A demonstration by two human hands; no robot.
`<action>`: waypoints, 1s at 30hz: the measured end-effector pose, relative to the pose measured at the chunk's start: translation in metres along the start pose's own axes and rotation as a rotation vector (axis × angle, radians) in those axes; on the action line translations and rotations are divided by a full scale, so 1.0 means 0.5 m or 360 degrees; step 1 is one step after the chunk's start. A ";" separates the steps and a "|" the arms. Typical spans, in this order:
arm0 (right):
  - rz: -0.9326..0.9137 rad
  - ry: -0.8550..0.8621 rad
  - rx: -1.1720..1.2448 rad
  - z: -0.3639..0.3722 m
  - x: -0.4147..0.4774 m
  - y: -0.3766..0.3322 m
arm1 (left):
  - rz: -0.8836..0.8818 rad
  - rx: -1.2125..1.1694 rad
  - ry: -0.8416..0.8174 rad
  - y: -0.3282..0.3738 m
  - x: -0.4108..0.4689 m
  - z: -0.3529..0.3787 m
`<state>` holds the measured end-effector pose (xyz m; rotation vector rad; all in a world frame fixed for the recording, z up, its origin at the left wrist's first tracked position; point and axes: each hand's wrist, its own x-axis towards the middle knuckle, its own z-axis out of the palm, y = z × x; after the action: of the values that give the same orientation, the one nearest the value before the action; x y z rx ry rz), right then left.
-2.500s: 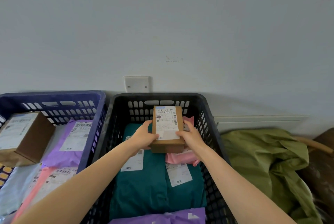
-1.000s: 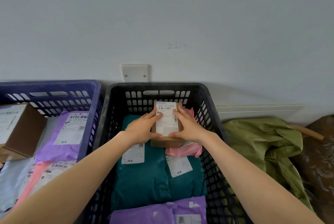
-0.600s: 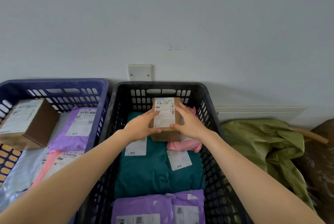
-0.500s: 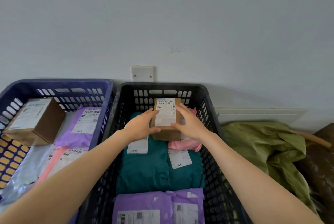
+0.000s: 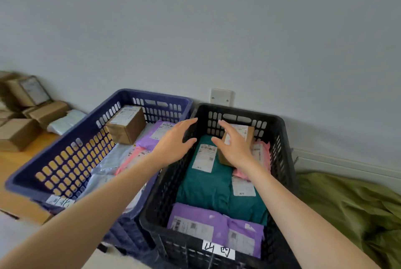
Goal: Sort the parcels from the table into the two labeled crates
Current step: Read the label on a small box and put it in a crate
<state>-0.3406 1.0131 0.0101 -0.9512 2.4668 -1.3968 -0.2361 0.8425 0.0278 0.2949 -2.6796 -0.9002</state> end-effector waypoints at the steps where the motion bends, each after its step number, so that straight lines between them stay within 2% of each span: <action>1: -0.0030 -0.0028 0.0035 0.015 0.000 -0.019 | -0.0025 -0.0002 0.0046 -0.004 -0.016 -0.020; 8: -0.0138 -0.0211 0.0230 0.152 0.017 -0.159 | -0.0229 0.0036 0.0316 -0.071 -0.122 -0.169; 15: -0.0239 -0.0386 0.0218 0.347 0.032 -0.293 | -0.0401 -0.0043 0.0571 -0.207 -0.227 -0.319; 22: -0.0244 -0.0476 0.0287 0.580 0.061 -0.428 | -0.0559 0.0040 0.0651 -0.416 -0.312 -0.476; 30: -0.0143 -0.0497 0.0393 0.849 0.087 -0.578 | -0.0631 0.0055 0.0629 -0.655 -0.408 -0.655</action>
<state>-0.0662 0.5773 0.0173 -1.1350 1.9990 -1.4140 0.0988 0.4630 0.0314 0.9325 -2.3053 -0.7964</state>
